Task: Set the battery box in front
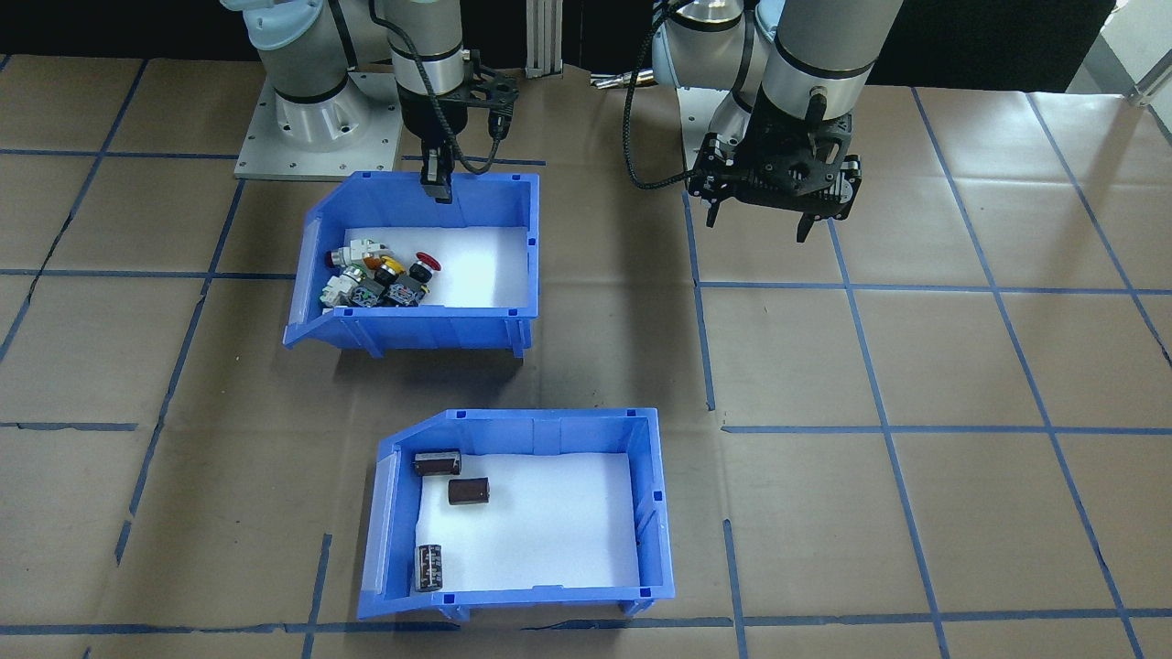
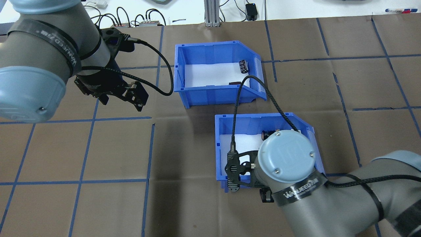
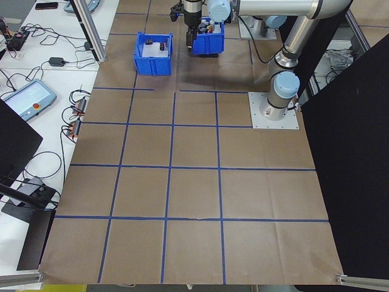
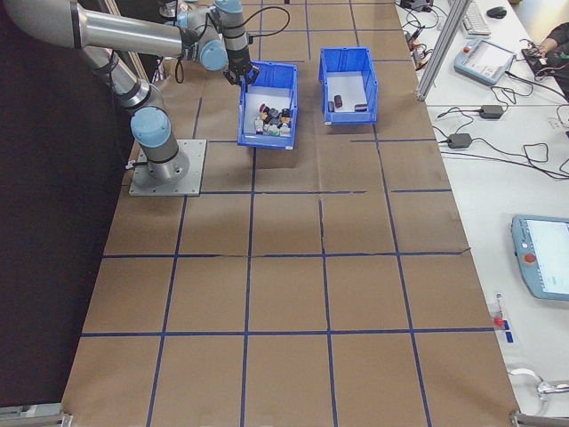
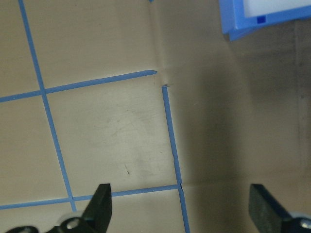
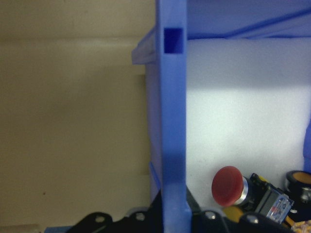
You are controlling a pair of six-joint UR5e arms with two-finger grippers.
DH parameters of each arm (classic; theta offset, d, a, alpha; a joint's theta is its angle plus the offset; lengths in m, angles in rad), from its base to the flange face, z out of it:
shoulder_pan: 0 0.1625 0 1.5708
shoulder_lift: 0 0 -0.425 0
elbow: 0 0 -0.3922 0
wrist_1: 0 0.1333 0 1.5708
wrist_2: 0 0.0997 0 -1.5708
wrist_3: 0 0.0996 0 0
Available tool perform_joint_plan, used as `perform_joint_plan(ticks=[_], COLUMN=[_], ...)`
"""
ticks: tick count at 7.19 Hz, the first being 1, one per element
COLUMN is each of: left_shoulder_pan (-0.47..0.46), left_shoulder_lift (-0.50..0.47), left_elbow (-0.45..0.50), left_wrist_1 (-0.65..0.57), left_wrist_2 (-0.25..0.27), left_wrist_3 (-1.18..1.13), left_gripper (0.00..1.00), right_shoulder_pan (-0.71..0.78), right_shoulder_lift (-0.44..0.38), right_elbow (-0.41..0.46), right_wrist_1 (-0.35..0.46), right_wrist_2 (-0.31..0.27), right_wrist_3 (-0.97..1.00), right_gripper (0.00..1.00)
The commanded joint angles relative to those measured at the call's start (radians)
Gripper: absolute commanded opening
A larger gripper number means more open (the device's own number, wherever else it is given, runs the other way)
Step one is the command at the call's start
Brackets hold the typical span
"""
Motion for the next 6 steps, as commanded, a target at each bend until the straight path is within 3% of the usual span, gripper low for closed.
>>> perform_joint_plan(ticks=[1,6], left_shoulder_pan=[0.008,0.012], left_shoulder_lift=[0.013,0.025], left_elbow=[-0.007,-0.015], left_wrist_1=[-0.001,-0.004], left_wrist_2=[-0.002,-0.003], left_wrist_3=[0.017,0.017], left_gripper=[1.0,1.0], right_shoulder_pan=[0.11,0.173], right_shoulder_lift=[0.1,0.203], right_elbow=[-0.061,-0.091], right_wrist_1=[-0.067,-0.169], right_wrist_2=[-0.044,-0.043], right_wrist_3=[0.095,0.172], right_gripper=[0.0,0.0])
